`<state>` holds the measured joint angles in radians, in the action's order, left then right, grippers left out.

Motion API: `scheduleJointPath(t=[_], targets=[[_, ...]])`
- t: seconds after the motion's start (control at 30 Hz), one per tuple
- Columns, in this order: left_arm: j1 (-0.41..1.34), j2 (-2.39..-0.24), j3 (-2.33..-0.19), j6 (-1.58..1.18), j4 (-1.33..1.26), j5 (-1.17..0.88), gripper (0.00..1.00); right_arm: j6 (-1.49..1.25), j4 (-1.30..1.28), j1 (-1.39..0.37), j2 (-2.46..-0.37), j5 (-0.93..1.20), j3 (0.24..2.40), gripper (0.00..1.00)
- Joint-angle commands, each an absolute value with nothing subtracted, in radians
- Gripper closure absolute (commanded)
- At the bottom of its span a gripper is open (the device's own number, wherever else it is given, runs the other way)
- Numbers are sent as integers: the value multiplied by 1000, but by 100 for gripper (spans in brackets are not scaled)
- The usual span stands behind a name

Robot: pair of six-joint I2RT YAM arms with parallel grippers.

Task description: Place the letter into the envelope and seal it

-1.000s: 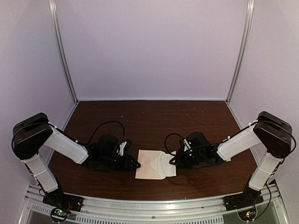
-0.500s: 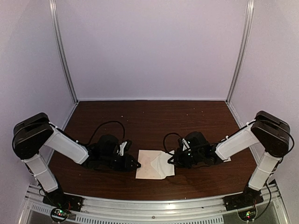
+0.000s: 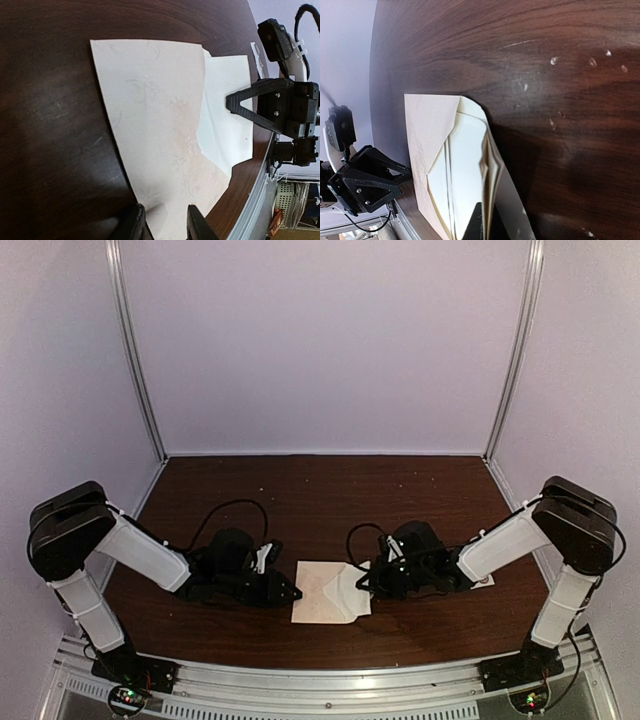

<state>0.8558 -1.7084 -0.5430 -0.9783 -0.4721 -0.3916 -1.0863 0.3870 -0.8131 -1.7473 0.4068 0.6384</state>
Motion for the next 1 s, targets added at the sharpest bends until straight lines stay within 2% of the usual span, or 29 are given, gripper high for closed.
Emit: scheduleJointPath(t=[0.0,0.97], targets=[[848,-1727,-548,-985,-514,-411,72,-1095,419,-821,-1773,423,674,100],[848,-1734,-555,-984,-526,-409,72,-1058,413,-860,-1855,469,766,100]])
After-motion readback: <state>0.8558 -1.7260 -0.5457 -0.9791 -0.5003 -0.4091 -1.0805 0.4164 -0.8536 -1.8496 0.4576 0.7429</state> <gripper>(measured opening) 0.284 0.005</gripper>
